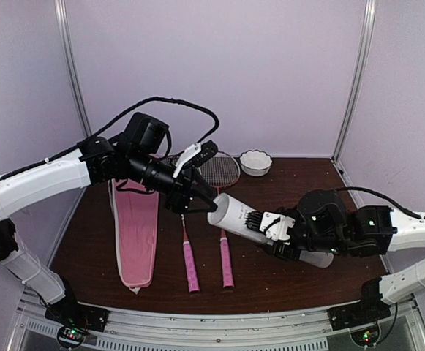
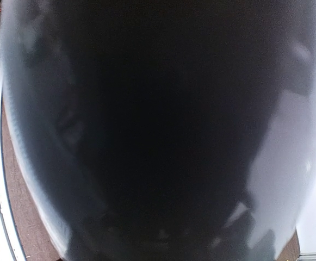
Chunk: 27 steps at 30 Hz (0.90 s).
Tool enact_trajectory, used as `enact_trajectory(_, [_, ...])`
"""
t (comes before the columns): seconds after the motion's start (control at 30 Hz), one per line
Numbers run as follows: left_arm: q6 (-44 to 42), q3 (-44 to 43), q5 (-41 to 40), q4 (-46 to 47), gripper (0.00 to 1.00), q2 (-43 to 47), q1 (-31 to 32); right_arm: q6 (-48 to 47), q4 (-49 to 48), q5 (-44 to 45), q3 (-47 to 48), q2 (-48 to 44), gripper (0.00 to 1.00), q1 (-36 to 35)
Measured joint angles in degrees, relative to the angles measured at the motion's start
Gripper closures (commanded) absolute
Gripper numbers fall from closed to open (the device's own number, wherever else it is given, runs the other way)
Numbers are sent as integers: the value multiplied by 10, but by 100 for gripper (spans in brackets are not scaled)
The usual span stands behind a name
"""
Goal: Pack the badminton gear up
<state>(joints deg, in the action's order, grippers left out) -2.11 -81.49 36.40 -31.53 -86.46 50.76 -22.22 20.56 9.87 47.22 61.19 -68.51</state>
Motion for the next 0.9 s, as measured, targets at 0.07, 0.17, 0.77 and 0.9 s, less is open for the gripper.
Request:
enact_trajectory(0.07, [-1,0,4,0,43,0,1,-1,0,0,0,-1,80,0])
enact_trajectory(0.17, [-5,-5,8,-2,42,-3,5,-1,-2,0,0,-1,80,0])
enact_trajectory(0.77, [50,33,-85,61,10,108,-63,91,-58,-30,35,32,78,43])
enact_trajectory(0.9, [72,33,-147,73,5,139,-88,157,-57,-64,56,52,78,103])
